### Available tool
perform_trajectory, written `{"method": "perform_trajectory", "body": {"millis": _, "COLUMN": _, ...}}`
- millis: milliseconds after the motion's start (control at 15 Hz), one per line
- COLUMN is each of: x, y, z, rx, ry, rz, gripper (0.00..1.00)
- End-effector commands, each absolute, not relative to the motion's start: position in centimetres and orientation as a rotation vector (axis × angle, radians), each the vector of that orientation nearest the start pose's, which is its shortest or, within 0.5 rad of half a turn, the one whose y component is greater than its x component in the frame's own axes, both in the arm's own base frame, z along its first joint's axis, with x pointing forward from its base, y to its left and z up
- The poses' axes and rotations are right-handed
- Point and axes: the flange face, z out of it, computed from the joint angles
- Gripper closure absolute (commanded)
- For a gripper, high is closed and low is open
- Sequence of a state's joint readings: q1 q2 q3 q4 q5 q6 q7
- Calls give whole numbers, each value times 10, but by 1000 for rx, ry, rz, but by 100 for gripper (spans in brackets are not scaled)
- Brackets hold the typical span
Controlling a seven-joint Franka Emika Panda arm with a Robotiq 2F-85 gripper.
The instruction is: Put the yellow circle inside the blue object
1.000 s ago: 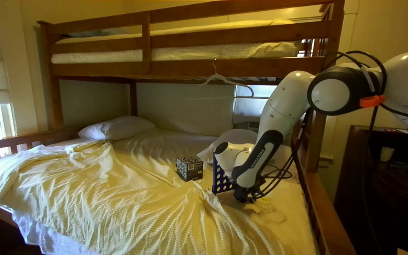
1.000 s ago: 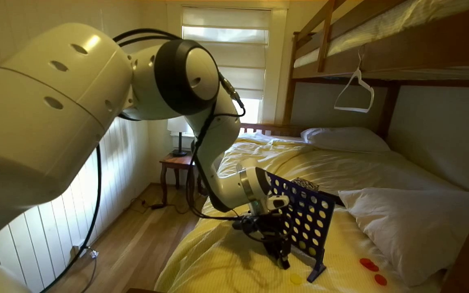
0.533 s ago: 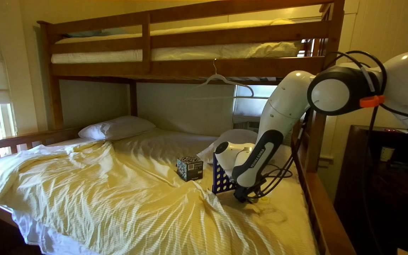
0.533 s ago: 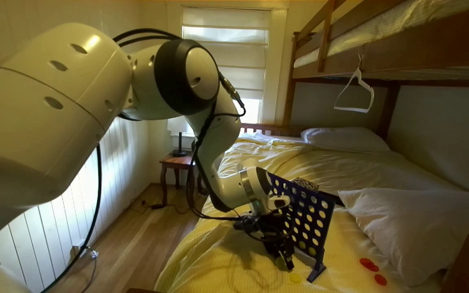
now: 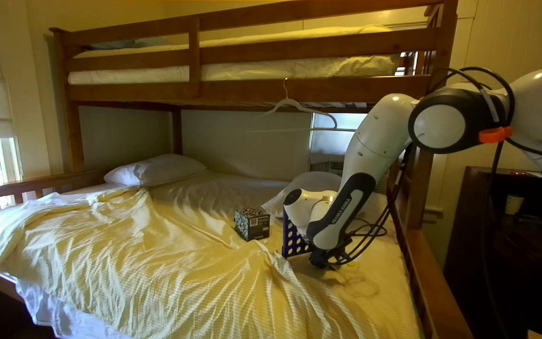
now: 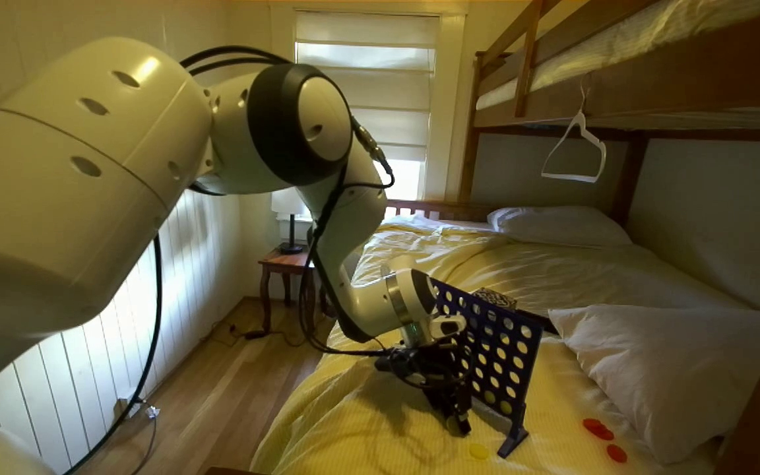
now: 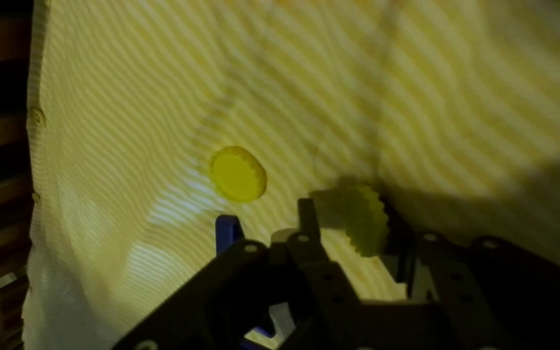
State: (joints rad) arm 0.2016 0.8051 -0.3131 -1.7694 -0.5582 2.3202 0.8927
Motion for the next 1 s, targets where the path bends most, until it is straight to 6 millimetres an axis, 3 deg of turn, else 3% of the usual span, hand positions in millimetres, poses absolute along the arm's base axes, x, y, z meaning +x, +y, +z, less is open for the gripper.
{"method": "perform_trajectory", "body": {"millis": 0, "x": 628, "y": -67, "z": 116, "rx": 2422, "ry": -587, "rz": 9, "gripper": 42}}
{"method": "perform_trajectory", "body": {"millis": 133, "x": 628, "y": -67, "z": 118, "rx": 2423, "ry": -586, "rz": 11, "gripper": 44}}
{"method": "perform_trajectory", "body": {"millis": 200, "x": 629, "y": -65, "z": 119, "rx": 2422, "ry": -585, "rz": 11, "gripper": 66}}
{"method": "perform_trajectory", "body": {"millis": 267, "x": 630, "y": -64, "z": 119, "rx": 2423, "ry": -585, "rz": 11, "gripper": 68}}
{"method": "perform_trajectory", "body": {"millis": 533, "x": 631, "y": -55, "z": 120, "rx": 2428, "ry": -574, "rz": 19, "gripper": 97}}
{"method": "perform_trajectory", "body": {"millis": 933, "x": 630, "y": -49, "z": 124, "rx": 2439, "ry": -575, "rz": 19, "gripper": 98}}
